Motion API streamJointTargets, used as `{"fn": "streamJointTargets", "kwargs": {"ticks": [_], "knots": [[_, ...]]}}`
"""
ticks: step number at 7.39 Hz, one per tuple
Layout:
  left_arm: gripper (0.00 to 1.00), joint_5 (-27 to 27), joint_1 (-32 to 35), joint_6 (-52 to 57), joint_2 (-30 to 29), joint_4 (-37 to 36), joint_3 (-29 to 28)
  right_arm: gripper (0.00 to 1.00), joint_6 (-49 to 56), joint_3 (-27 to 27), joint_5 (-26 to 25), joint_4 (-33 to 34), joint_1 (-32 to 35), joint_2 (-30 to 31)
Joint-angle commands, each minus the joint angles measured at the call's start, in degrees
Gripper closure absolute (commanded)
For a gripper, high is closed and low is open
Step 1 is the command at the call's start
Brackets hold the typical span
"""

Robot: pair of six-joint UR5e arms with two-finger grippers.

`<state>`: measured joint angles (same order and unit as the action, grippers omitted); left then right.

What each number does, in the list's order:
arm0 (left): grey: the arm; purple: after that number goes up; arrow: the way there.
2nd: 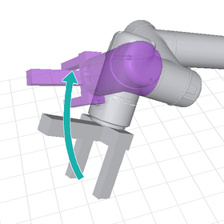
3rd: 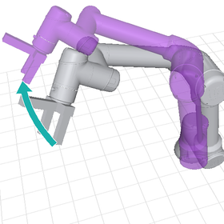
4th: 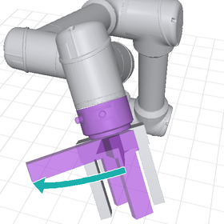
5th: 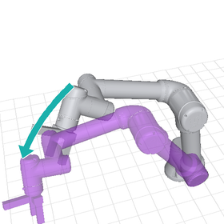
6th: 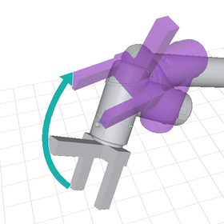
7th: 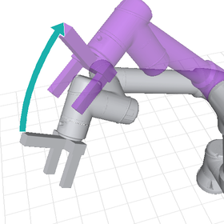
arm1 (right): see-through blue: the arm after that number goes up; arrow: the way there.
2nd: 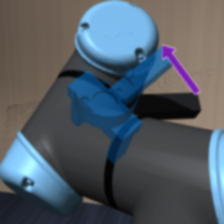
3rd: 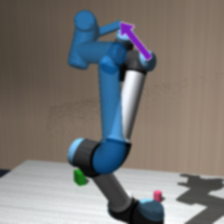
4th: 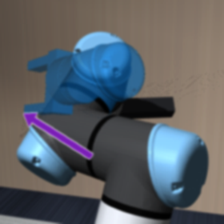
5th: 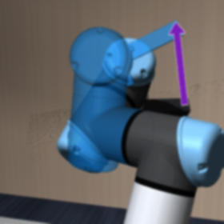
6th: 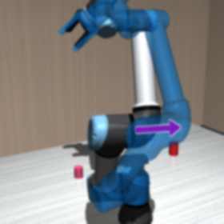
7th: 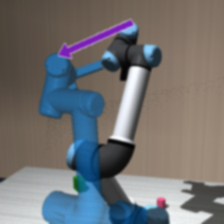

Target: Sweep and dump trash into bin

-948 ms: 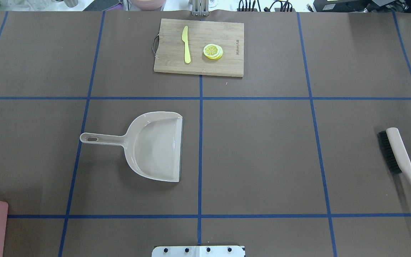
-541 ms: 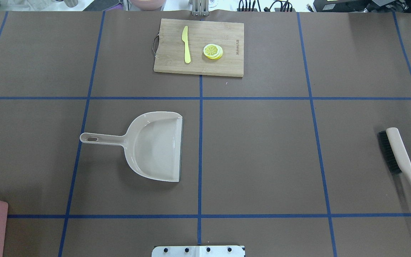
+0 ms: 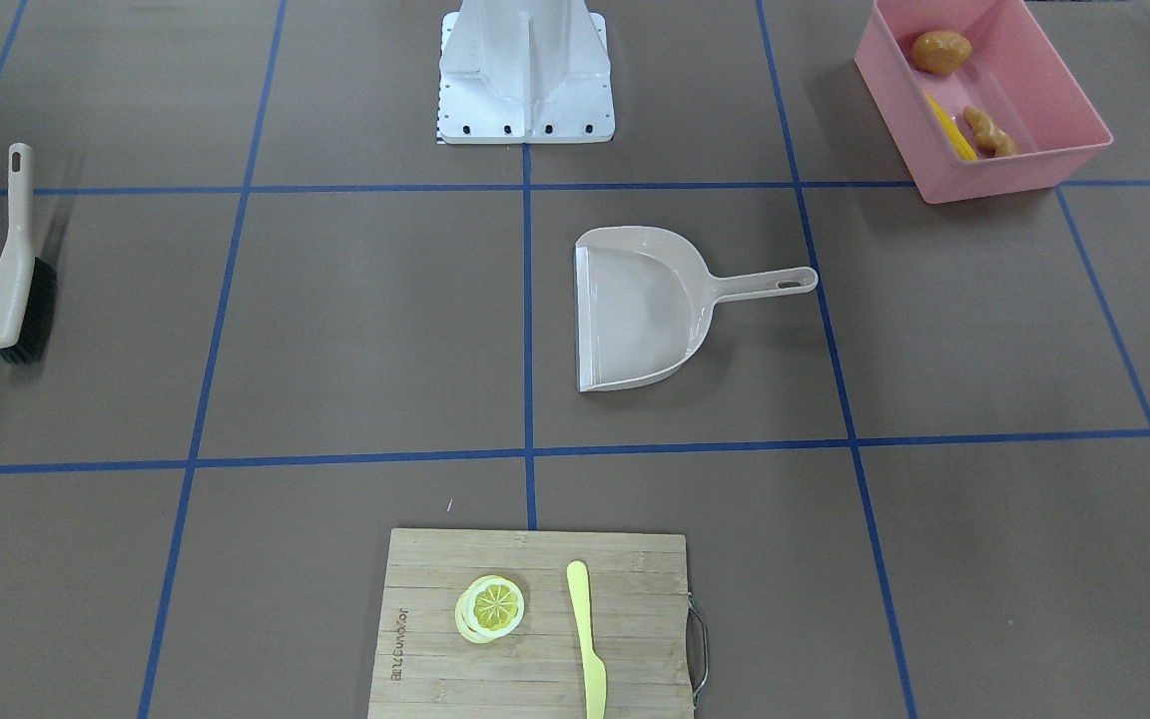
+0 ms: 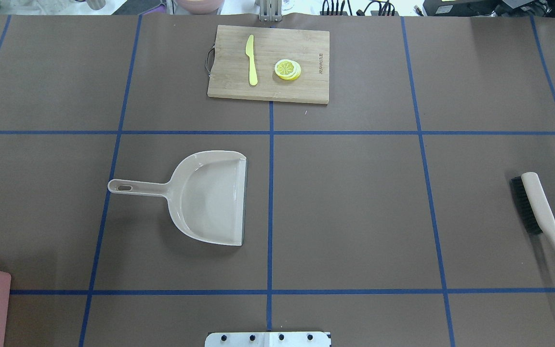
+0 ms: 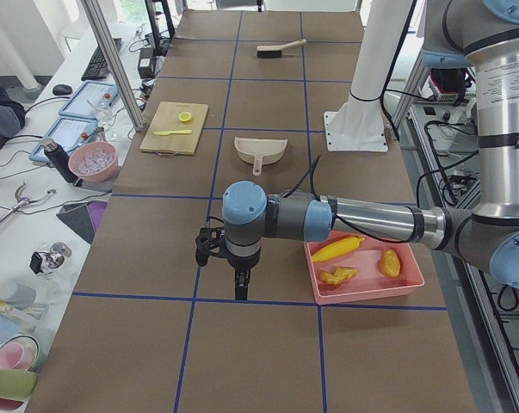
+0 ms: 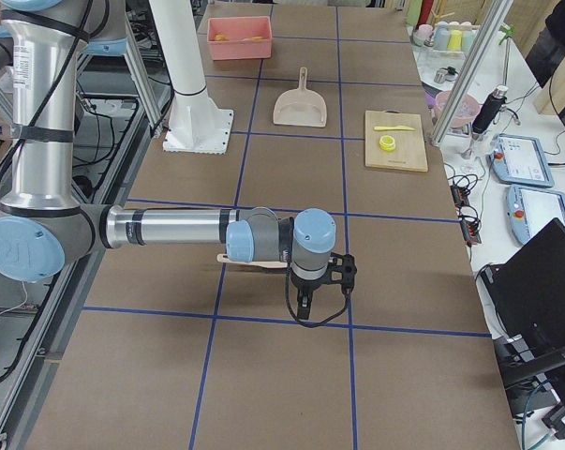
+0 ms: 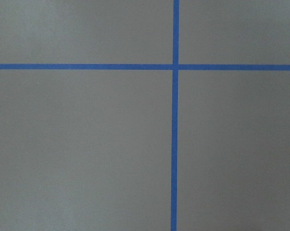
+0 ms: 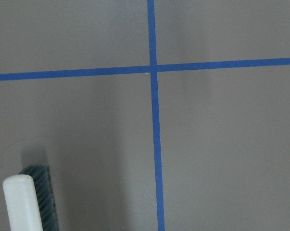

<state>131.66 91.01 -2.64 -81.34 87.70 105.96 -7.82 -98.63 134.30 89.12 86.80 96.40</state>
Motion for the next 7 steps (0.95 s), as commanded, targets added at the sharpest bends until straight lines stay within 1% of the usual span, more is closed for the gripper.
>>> {"fn": "streamJointTargets", "kwargs": {"ticks": [1,2,3,5,7], "knots": [[0.02,-0.01,-0.04,0.01,-2.23,-0.51,0.12,0.0,0.0,-0.08,0.0,0.0,0.04,0.01],[0.02,-0.09,-0.04,0.01,-2.59,-0.6,-0.05,0.0,0.0,-0.08,0.09,0.0,-0.05,-0.07],[0.02,-0.18,-0.22,-0.17,-5.03,-0.69,-2.41,0.0,0.0,-0.08,0.0,0.0,-0.05,0.01],[0.02,-0.18,-0.22,-0.26,-6.36,-0.69,-2.69,0.0,0.0,-0.08,0.0,0.0,-0.05,0.01],[0.02,0.17,-0.48,-0.17,-6.37,-0.86,-2.26,0.0,0.0,-0.08,0.0,0.0,0.04,0.01]]}}
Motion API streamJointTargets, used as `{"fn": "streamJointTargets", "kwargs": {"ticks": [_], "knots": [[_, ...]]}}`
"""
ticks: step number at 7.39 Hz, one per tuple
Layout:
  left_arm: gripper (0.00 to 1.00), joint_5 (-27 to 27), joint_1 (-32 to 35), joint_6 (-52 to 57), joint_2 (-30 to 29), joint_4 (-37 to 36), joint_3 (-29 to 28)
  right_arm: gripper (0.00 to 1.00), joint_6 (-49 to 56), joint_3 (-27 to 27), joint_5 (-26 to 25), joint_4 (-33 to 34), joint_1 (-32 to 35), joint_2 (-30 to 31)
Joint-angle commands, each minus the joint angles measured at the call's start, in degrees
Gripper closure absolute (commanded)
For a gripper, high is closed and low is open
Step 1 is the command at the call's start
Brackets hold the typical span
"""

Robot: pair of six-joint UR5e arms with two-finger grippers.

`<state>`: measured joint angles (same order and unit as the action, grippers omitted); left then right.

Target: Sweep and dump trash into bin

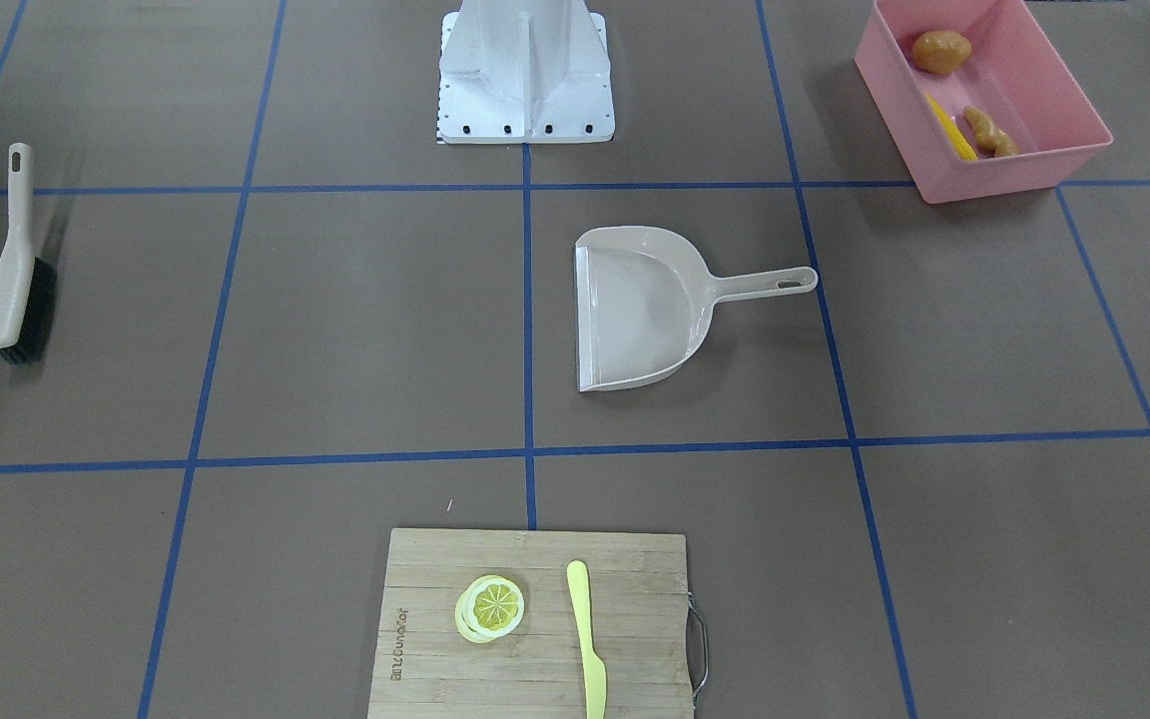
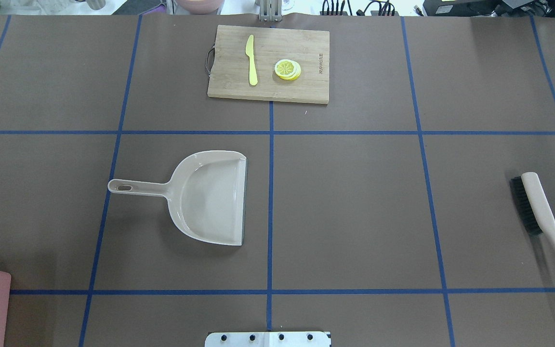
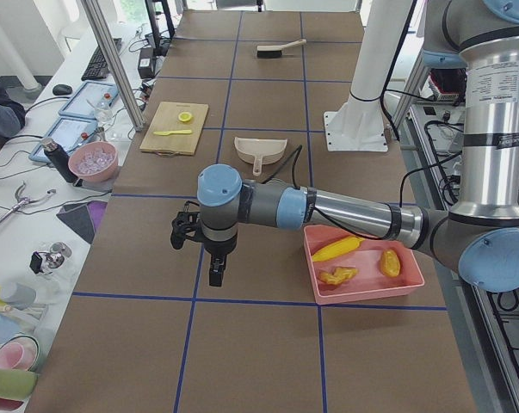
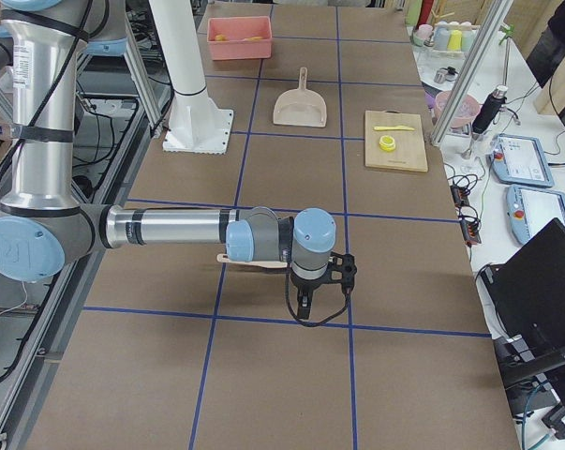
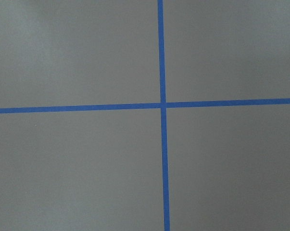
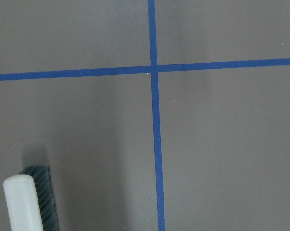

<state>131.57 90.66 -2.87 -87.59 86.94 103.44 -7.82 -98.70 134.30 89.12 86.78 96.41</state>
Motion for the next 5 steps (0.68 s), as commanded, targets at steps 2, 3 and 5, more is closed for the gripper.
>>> {"fn": "streamJointTargets", "kwargs": {"ticks": [2,3,5], "knots": [[0.02,0.53,-0.13,0.06,0.31,-0.11,0.45,0.0,0.0,0.0,0.0,0.0,-0.03,-0.09],[0.02,0.53,-0.04,0.15,0.58,-0.02,0.62,0.0,0.0,0.0,0.09,0.0,0.06,-0.09],[0.02,0.53,0.05,0.15,1.62,0.16,0.71,0.0,0.0,0.0,0.09,0.0,-0.03,-0.09]]}}
